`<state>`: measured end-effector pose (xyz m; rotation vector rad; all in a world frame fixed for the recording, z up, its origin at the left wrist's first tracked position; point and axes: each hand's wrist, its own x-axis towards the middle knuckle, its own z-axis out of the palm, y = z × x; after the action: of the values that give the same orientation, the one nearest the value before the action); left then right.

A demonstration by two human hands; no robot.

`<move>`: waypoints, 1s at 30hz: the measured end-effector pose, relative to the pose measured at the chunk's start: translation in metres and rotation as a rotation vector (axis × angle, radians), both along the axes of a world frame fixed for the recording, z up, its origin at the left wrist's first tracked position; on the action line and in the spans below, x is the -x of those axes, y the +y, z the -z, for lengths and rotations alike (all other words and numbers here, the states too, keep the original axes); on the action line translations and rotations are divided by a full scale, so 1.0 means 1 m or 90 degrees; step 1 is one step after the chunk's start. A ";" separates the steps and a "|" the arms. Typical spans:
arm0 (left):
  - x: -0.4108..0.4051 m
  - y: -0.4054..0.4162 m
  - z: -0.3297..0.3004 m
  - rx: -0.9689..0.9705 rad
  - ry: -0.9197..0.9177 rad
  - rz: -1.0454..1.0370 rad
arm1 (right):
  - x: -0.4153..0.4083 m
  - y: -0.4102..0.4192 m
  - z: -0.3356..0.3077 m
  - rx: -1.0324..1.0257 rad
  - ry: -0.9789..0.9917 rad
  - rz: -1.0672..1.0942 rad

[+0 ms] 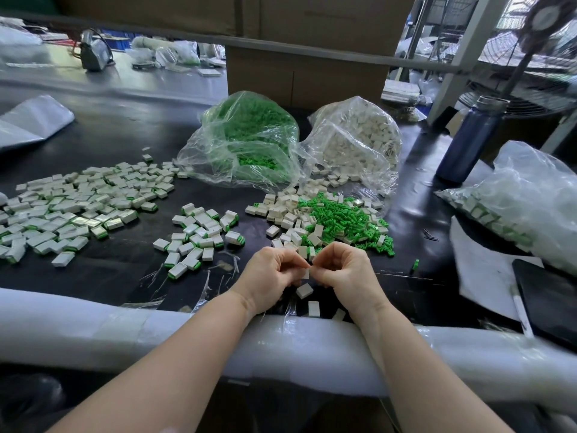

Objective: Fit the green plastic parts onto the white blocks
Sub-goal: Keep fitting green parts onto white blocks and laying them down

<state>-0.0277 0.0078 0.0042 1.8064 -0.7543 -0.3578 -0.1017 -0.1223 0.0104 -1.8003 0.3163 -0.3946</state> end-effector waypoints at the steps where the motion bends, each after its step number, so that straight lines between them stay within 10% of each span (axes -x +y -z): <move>1: 0.000 0.000 0.000 0.007 -0.002 -0.009 | -0.001 0.000 0.000 -0.008 -0.004 0.009; 30: -0.005 0.000 0.003 0.009 0.021 -0.004 | -0.004 0.002 0.004 -0.039 -0.008 0.021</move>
<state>-0.0229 0.0073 0.0015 1.7845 -0.7255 -0.3765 -0.0979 -0.1205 0.0066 -1.7339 0.3464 -0.4162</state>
